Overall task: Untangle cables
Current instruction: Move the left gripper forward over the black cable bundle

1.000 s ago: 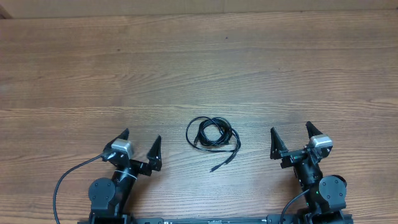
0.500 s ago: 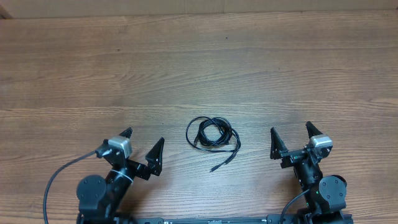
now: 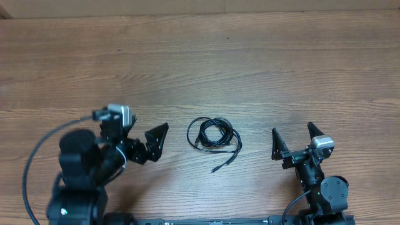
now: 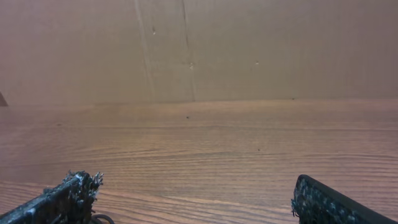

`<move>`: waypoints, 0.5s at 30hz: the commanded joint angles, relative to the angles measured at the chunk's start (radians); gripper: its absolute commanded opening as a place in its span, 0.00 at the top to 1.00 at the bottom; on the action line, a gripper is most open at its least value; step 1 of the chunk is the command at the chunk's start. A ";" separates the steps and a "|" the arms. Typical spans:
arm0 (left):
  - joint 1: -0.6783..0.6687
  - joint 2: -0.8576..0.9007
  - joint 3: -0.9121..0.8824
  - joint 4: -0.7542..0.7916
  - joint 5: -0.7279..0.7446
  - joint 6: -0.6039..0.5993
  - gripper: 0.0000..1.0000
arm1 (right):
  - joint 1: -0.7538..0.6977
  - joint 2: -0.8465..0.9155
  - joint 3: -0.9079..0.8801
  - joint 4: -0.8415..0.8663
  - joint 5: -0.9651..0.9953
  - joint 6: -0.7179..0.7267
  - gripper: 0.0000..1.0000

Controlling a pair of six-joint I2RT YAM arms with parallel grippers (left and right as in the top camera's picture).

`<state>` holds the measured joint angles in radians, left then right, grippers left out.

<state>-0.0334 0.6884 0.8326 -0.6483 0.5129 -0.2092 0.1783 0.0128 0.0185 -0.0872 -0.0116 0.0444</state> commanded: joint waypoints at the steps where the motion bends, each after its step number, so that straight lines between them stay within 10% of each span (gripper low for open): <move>1: -0.014 0.078 0.105 -0.013 0.135 0.040 0.00 | 0.006 -0.010 -0.011 0.006 -0.006 -0.016 0.00; 15: -0.014 0.294 0.112 -0.060 0.396 -0.249 0.05 | 0.006 -0.010 -0.011 0.005 -0.006 -0.016 0.00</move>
<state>-0.0399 0.9470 0.9283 -0.7082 0.8539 -0.3466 0.1783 0.0128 0.0185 -0.0872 -0.0116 0.0441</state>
